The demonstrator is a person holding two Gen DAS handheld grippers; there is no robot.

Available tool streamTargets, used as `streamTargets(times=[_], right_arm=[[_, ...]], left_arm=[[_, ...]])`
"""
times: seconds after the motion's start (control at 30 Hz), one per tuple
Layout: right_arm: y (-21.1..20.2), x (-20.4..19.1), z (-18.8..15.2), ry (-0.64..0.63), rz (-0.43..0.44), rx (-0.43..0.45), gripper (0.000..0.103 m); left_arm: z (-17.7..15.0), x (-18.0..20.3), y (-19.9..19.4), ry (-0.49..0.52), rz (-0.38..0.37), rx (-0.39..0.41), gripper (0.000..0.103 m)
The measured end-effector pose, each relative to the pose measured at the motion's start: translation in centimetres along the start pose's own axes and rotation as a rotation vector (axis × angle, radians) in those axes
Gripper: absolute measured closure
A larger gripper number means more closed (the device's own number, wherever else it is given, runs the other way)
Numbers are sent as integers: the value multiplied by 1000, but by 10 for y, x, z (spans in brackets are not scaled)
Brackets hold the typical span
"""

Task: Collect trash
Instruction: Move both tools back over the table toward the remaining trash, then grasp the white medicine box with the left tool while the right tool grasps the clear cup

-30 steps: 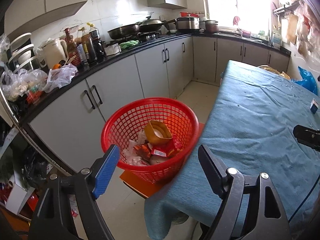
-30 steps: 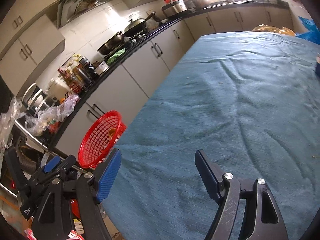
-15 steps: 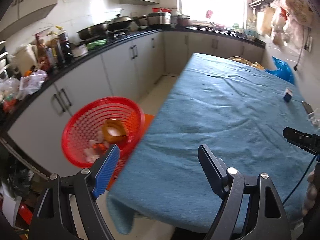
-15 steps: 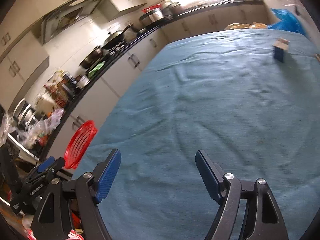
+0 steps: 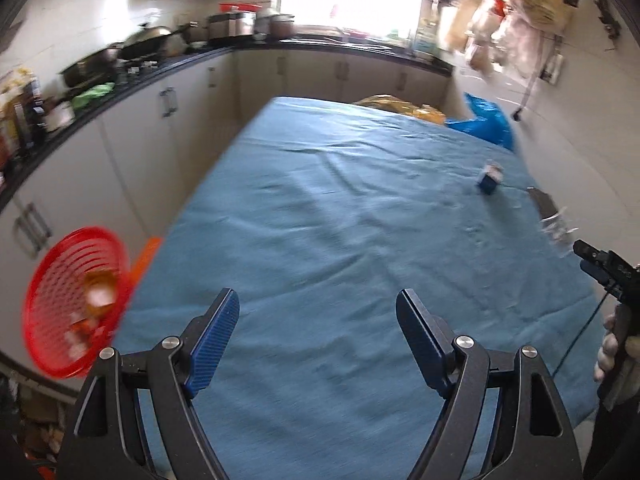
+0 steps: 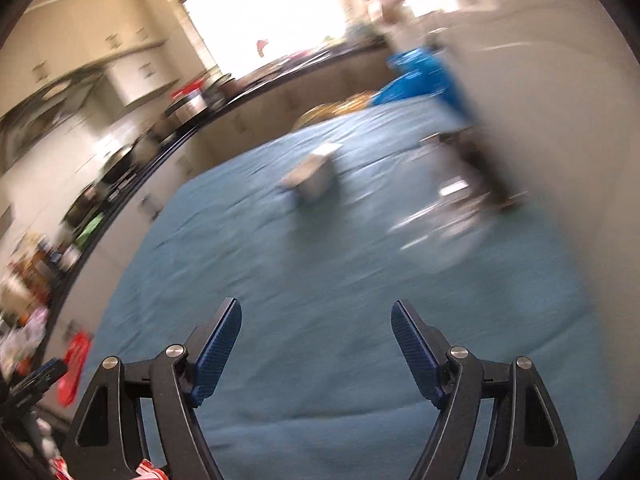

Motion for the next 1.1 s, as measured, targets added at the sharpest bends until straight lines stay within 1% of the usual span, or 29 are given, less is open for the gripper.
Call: streamTargets(times=[0.1,0.17,0.23,0.3,0.37,0.43,0.5,0.57,0.63,0.77,0.83,1.03,1.07,1.1], right_arm=[[-9,35,23,40,-64,37,20],[-7,52,37,55,-90,52,20],[-1,60,48,62,-100,56,19],[11,69,60,67,-100,56,19],[22,77,63,69,-97,43,19],[36,80,65,76,-83,24,19],[45,82,64,79,-64,10,19],[55,81,64,74,-46,1,19],[59,81,61,67,-35,-6,19],[68,81,55,71,-12,-22,19],[71,81,53,72,-9,-23,19],[74,78,52,46,-9,-14,19],[74,77,51,39,-14,-13,20],[74,76,51,32,-17,-12,24]], left_arm=[[16,35,8,28,-67,-12,23],[31,61,11,62,-99,3,23],[47,89,15,97,-120,27,23],[62,115,22,128,-142,38,23],[75,142,32,153,-181,31,23],[86,168,48,171,-213,7,23],[95,190,65,183,-230,-17,23],[106,213,87,200,-229,-38,23],[114,233,102,213,-246,-49,23],[129,270,135,253,-234,-44,23],[135,283,151,282,-216,-44,23],[141,320,185,356,-225,-62,23],[141,325,190,366,-226,-64,23],[141,330,193,370,-228,-67,23]])
Point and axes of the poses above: each gripper's, at about its wrist camera, not at the fingertips, and y roughly the way its jaws point, x to its right, z to its top, the point moved 10 cm from there along y, roughly the way its jaws point, and after that the axes turned 9 degrees about z, right-handed, at the moved point
